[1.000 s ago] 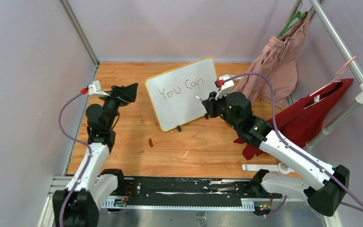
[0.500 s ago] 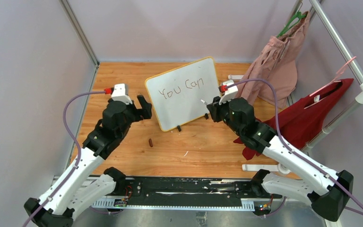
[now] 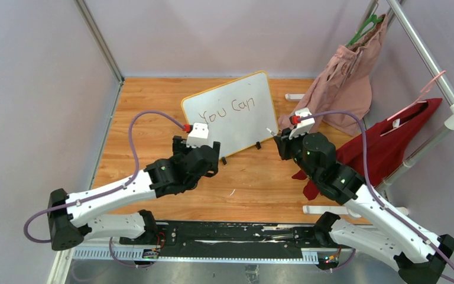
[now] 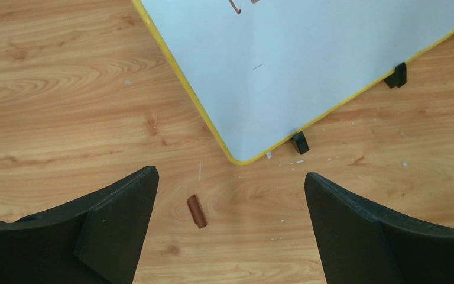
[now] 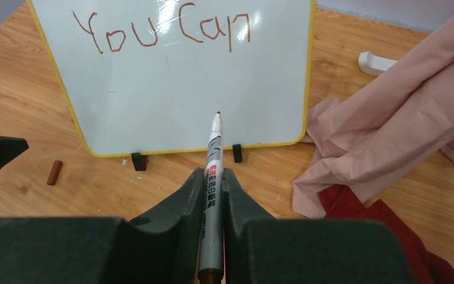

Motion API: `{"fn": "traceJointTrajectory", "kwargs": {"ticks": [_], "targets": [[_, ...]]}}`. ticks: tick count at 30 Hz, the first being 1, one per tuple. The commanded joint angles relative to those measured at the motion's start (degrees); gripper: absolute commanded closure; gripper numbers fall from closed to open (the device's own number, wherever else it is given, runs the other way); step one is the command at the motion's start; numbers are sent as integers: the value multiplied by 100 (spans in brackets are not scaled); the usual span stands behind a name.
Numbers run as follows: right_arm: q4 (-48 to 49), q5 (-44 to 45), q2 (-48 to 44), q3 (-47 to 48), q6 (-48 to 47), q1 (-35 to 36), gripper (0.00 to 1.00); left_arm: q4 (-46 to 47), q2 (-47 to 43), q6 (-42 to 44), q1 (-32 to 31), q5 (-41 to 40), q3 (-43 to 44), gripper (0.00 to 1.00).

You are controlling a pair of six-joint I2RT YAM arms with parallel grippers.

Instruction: Write a sentence on the whiteboard

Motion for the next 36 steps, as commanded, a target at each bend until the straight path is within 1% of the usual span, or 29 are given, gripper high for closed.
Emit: {"fn": "traceJointTrajectory", "kwargs": {"ticks": [1,2,3,5,6,7,8,11,14,17,19,23,26,30,33,36], "targets": [[-253,326,-268,-48,-174,76,100,-298,369,-832,-283,-1304,304,0],[-286,353,-306,-48,-176,76,100,-289,376,-1032,-279,-1223,286,0],[-317,368,-347,-55,-171,76,100,-8,314,-949,-281,-971,150,0],[-363,379,-456,-95,-150,76,100,871,122,-685,-281,-95,-299,0],[-379,376,-516,-119,-137,74,100,1270,44,-712,-280,267,-532,3],[-389,364,-582,-146,-123,76,100,1549,57,-912,-284,559,-711,4],[-391,363,-643,-171,-97,76,100,1651,175,-1119,-280,736,-779,6],[-451,314,-811,-213,-37,76,100,1456,880,-1523,-280,1054,-518,9],[-563,236,-976,-208,-19,76,100,1652,1477,-1837,-282,1377,-400,12],[-659,161,-1116,-174,-18,76,100,1876,2045,-2162,-292,1367,-292,16],[-690,92,-1205,-163,-47,75,100,1843,2406,-2382,-295,1222,-134,20],[-731,-9,-1299,-126,-68,76,100,1432,2993,-2939,-290,928,237,28],[-753,-47,-1292,-73,-76,76,100,1192,3311,-3360,-293,772,367,37],[-711,-98,-1250,-21,-81,76,100,944,3705,-3797,-289,542,551,45],[-702,-129,-1179,38,-108,76,100,727,3906,-4029,-290,384,669,47],[-676,-147,-1144,57,-129,76,100,739,4005,-4054,-287,176,681,46]]}}
